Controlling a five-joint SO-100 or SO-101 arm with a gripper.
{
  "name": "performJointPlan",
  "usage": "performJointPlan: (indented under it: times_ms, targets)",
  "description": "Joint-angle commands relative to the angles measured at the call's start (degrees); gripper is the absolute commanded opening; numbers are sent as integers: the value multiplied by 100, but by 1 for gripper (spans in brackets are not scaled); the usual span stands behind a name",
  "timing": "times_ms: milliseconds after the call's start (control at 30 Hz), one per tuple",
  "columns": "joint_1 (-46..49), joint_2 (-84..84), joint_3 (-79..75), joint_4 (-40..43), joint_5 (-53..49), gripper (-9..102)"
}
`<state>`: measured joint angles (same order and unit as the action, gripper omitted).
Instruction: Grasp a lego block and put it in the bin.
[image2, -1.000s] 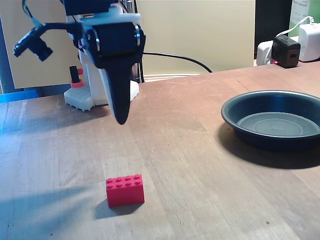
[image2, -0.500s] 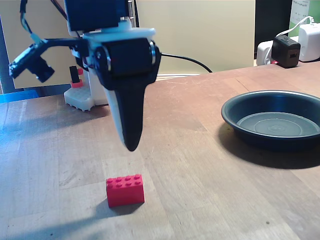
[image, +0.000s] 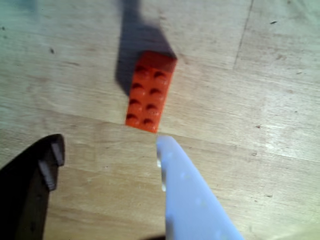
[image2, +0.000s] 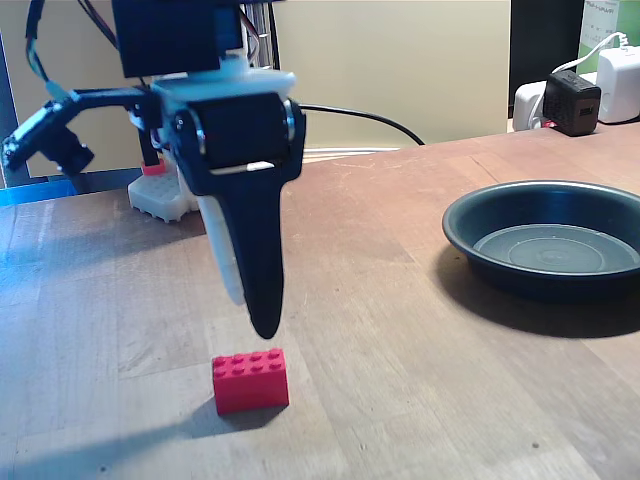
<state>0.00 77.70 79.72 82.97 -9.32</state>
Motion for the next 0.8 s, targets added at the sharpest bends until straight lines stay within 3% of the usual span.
performJointPlan:
  times_ms: [0,767]
  targets:
    - [9,35,229,-53,-35,18]
    - [-167,-211,114,-325,9,18]
